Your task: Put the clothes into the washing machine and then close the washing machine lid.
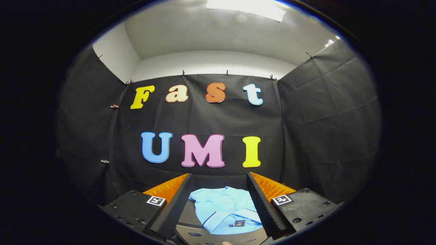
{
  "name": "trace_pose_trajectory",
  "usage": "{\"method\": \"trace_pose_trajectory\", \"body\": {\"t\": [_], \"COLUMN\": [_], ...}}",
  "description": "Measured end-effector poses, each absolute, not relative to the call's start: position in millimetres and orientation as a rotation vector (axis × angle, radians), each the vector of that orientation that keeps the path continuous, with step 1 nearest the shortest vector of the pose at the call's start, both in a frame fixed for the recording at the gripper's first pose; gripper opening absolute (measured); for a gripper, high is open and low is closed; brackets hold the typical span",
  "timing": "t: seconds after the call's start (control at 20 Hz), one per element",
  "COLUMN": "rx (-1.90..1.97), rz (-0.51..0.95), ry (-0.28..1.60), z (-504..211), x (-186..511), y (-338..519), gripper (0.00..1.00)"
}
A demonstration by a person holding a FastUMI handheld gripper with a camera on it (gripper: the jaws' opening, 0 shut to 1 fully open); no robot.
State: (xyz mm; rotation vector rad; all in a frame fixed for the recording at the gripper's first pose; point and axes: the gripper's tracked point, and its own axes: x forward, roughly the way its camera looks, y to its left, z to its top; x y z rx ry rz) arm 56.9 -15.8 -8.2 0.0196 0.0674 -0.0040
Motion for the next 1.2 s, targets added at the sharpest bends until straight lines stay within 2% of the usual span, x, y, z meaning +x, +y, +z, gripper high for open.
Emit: {"method": "trace_pose_trajectory", "body": {"t": [0.75,1.2], "rx": [-0.008,-0.031], "rz": [-0.045,-0.057], "ry": [0.342,0.613], "z": [-102.8,-193.5], "x": [218.8,267.6], "y": [-33.2,-47.6], "gripper": [0.98,0.98]}}
